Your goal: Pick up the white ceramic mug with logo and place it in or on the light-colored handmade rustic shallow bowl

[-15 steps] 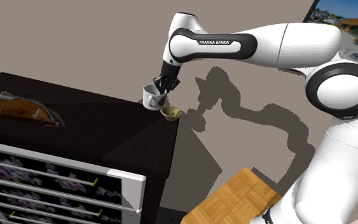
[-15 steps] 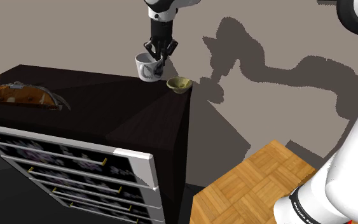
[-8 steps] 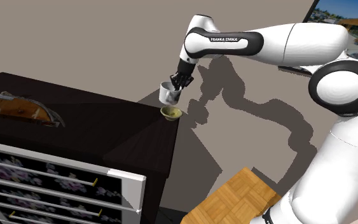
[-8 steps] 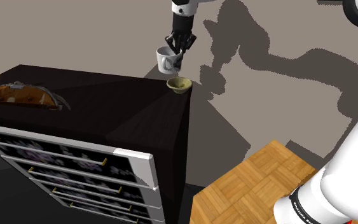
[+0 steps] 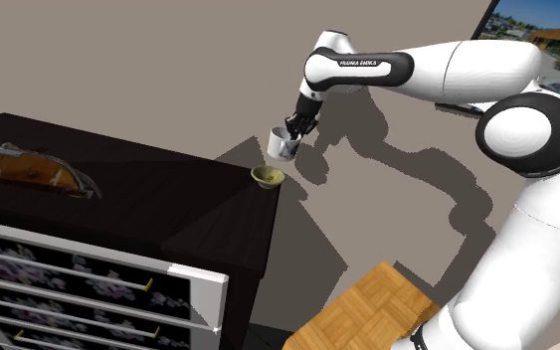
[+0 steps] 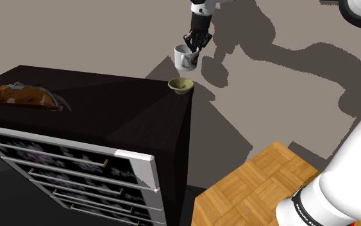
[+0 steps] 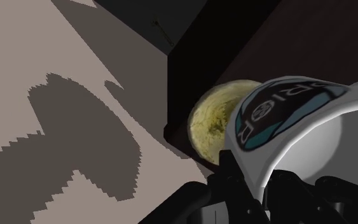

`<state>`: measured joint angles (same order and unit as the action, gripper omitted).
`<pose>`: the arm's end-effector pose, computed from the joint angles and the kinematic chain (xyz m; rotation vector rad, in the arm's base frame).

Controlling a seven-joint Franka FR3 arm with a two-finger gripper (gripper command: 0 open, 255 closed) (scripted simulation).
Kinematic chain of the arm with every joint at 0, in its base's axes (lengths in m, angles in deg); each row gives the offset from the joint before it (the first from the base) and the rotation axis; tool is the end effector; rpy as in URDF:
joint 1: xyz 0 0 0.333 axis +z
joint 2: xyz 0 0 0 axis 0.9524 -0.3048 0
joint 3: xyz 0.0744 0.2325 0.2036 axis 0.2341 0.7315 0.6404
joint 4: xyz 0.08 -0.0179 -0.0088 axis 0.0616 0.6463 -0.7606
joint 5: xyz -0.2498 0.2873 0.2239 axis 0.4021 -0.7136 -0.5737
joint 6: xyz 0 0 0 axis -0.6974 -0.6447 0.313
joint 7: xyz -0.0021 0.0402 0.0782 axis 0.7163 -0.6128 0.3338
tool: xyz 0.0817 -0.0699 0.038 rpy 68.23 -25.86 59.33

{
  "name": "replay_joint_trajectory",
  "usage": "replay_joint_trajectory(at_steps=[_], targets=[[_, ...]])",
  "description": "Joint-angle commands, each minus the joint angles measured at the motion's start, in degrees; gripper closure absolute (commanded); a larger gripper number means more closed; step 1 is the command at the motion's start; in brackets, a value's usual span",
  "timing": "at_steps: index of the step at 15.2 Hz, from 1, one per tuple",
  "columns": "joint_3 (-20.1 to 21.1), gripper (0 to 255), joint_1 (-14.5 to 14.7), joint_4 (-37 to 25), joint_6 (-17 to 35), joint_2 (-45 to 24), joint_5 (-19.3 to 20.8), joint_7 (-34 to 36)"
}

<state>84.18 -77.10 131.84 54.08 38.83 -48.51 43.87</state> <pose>0.6819 -0.0303 0.4851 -3.0839 0.1210 -0.1618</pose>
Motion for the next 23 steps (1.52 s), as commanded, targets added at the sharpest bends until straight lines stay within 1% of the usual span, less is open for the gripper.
replay_joint_trajectory(at_steps=[1, 12, 20, 21, 23], targets=[[0.0, 255, 0.0, 1.4, 1.4, 0.0, 0.0, -0.2], [0.0, 255, 0.0, 7.7, 9.5, -1.7, -0.2, -0.5], [0.0, 255, 0.0, 7.7, 9.5, -1.7, -0.2, -0.5], [0.0, 0, 0.0, 7.7, 9.5, -1.7, -0.2, -0.5], [0.0, 0, 0.0, 7.7, 9.4, -1.7, -0.2, -0.5]])
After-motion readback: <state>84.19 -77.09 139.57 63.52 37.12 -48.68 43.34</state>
